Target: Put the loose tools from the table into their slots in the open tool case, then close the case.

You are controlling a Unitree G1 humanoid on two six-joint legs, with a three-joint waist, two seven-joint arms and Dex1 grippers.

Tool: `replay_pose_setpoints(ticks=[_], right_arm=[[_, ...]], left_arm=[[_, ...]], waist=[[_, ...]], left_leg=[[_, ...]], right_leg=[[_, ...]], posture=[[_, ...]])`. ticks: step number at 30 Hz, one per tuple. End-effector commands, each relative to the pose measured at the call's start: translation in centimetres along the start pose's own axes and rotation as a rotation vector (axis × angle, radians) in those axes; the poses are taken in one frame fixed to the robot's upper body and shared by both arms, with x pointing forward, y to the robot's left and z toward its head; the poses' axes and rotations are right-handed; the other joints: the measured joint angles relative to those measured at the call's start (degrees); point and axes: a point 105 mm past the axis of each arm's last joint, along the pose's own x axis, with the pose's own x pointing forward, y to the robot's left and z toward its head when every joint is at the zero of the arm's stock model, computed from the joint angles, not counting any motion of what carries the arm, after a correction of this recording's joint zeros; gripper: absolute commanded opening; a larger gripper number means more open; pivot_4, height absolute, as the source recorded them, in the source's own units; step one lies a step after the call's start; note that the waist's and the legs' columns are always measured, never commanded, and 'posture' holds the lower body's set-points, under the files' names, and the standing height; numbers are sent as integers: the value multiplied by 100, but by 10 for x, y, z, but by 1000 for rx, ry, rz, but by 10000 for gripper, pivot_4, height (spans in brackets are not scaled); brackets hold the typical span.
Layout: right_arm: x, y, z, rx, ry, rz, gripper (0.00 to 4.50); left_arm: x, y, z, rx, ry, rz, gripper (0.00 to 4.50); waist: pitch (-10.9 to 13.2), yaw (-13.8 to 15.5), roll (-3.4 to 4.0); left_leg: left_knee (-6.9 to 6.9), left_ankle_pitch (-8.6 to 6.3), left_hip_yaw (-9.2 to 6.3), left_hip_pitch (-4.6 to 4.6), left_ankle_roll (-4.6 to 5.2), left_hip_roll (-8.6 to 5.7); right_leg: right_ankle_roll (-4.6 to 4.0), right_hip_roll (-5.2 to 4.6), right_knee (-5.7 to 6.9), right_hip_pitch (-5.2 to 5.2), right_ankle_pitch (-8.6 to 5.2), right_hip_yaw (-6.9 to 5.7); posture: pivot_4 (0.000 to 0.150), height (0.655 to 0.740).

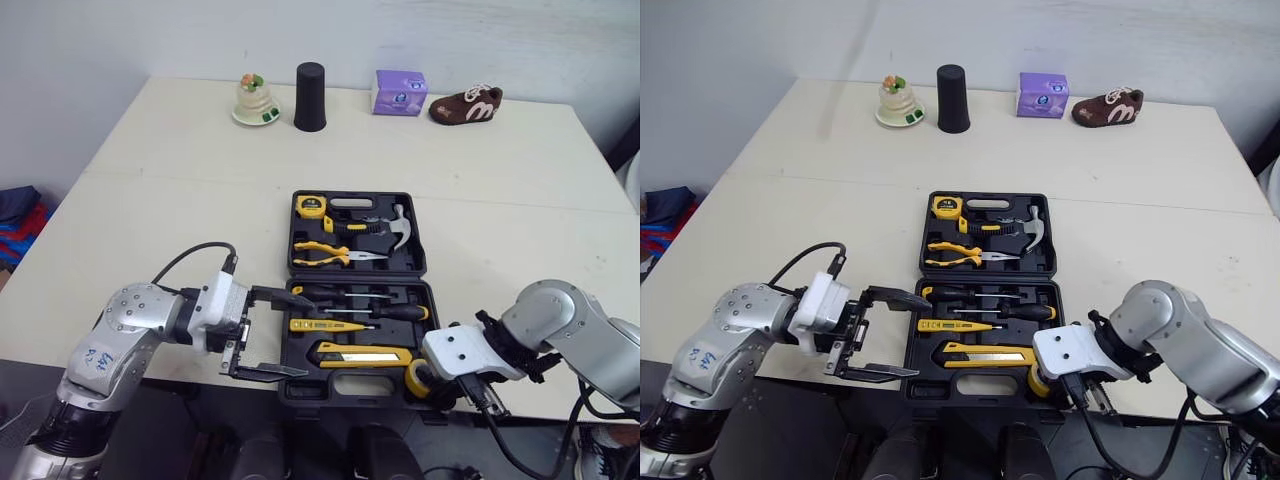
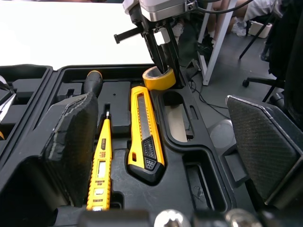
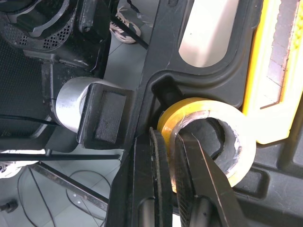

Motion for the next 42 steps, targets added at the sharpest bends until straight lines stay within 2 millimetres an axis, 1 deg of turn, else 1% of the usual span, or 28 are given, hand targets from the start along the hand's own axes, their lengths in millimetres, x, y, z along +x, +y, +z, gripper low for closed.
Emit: replay_pose_setpoints(ticks=[1, 2, 3, 4, 8, 11, 14, 15, 17, 19, 21, 23, 24, 26, 27, 28, 29, 33, 36, 37, 38, 39, 40, 42], right_arm=[[6, 8, 0, 16, -5, 68, 295], [5, 9, 5, 27, -31, 77, 295], [4, 9, 8, 10, -47, 89, 9261], [3, 9, 10, 0, -57, 88, 12223], [-3, 15, 9, -30, -79, 129, 30490], [-20, 19, 17, -27, -161, 153, 30490], [-36, 19, 26, 16, -290, 137, 30490], [-39, 18, 28, 28, -321, 128, 30490], [-44, 11, 31, 94, -446, 54, 30490], [-47, 12, 31, 167, -552, 27, 30490], [-45, 16, 31, 165, -596, 22, 30490], [-35, 10, 30, 173, -691, -51, 25395], [-28, 10, 26, 154, -692, -76, 22422], [-19, 12, 23, 128, -688, -104, 12326], [-15, 11, 23, 118, -694, -117, 8011], [-12, 10, 22, 122, -698, -127, 3913], [-7, 9, 20, 123, -694, -137, 1036], [15, 4, -3, 174, -645, -164, 1036], [27, -1, -18, 212, -605, -182, 1036], [32, -1, -26, 216, -567, -186, 1036], [39, 3, -39, 215, -500, -167, 1036], [42, 7, -46, 203, -460, -157, 1036], [43, 6, -47, 216, -471, -171, 1036], [36, 0, -37, 256, -560, -211, 1036]], left_arm=[[2, -2, 6, 37, -10, -2, 45000], [2, -1, 6, 37, -10, 1, 45000], [2, -1, 6, 36, -11, 2, 45000], [2, -1, 7, 41, -19, 4, 45000], [1, 4, 9, 53, -31, 33, 45000], [-4, 11, 8, 84, -6, 55, 45000], [-6, 14, 7, 101, 3, 74, 45000], [-7, 15, 6, 101, 3, 75, 45000], [-8, 15, 6, 99, 5, 85, 45000], [-9, 14, 5, 94, 9, 89, 45000], [-9, 13, 4, 86, 9, 88, 45000], [-8, 11, 4, 79, 12, 73, 45000], [-7, 10, 4, 81, 16, 63, 45000], [-7, 10, 6, 79, 20, 55, 45000], [-9, 11, 7, 75, 24, 55, 45000], [-10, 11, 7, 70, 28, 56, 45000], [-12, 12, 6, 66, 34, 58, 45000], [-16, 14, 4, 71, 59, 59, 45000], [-18, 16, 5, 76, 69, 61, 45000], [-19, 17, 4, 78, 74, 63, 45000], [-19, 17, 4, 82, 79, 67, 45000], [-20, 18, 4, 86, 84, 76, 45000], [-21, 20, 4, 89, 86, 90, 45000], [-23, 23, 3, 90, 91, 116, 45000]], waist=[[0, 1, 0], [0, 0, 0], [0, -4, 0], [0, -3, 0], [0, 2, 0], [3, -3, 5], [3, -11, 5], [3, -9, 5], [3, -1, 5], [3, 8, 5], [3, 16, 5], [1, 15, 1], [0, 15, -1], [0, 18, 0], [0, 15, 0], [0, 14, 0], [0, 9, 1], [0, 7, 1], [0, 9, 1], [0, 9, 1], [-1, -1, -1], [-2, -11, -4], [-2, -6, -4], [-5, 5, -10]], left_leg=[[0, 0, -1, 0, 1, -1], [0, -1, -2, 0, 2, -1], [-1, -2, -3, 0, 3, -1], [-1, -2, -3, 0, 3, -1], [-9, -2, -13, -6, 3, -2], [-1, -2, -15, -17, 5, -4], [14, 1, -24, -27, 10, -4], [14, 1, -26, -27, 10, -4], [12, 1, -30, -28, 10, -4], [12, 1, -38, -35, 10, -4], [15, 2, -42, -42, 11, -5], [23, 1, -46, -47, 12, -5], [25, 1, -50, -48, 12, -4], [29, 1, -52, -48, 13, -7], [29, 1, -52, -48, 13, -9], [30, 2, -52, -48, 13, -9], [32, 2, -52, -48, 14, -9], [32, 2, -52, -46, 13, -8], [31, 3, -50, -47, 11, -9], [33, 3, -51, -45, 12, -9], [35, 3, -52, -44, 12, -8], [38, 3, -52, -40, 12, -7], [38, 3, -51, -32, 12, -7], [24, -3, -54, 20, 11, -6]], right_leg=[[0, -1, -2, 1, 0, -1], [0, -1, -5, 3, 0, -2], [0, -1, -10, 5, 0, -3], [0, -1, -11, 5, 0, -3], [0, -1, -20, 6, 0, -15], [1, -1, -24, 5, 1, -22], [5, -1, -20, 3, 3, -29], [5, -1, -19, 3, 3, -30], [5, -1, -19, 4, 3, -34], [4, -2, -21, 3, 3, -43], [5, -2, -21, 3, 3, -49], [6, -2, -21, 3, 4, -54], [6, -2, -22, 5, 5, -58], [6, -2, -21, 10, 4, -62], [7, -3, -19, 10, 5, -62], [8, -3, -19, 10, 5, -62], [9, -3, -18, 10, 6, -62], [9, -2, -14, 9, 6, -60], [9, -2, -13, 7, 6, -61], [9, -2, -12, 10, 6, -61], [9, -2, -10, 12, 6, -61], [9, -2, -10, 15, 6, -61], [9, -2, -10, 24, 6, -60], [9, -2, -29, 78, 6, -62]], posture=[[1500, 7341], [1500, 7341], [1500, 7341], [1500, 7341], [1500, 7341], [1500, 7341], [1500, 7341], [1500, 7341], [1500, 7341], [1500, 7341], [1500, 7341], [1500, 7341], [1500, 7341], [1500, 7341], [1500, 7341], [1500, 7341], [1500, 7341], [1500, 7341], [1500, 7341], [1500, 7341], [1500, 7341], [1500, 7341], [1500, 7341], [1500, 7341]])
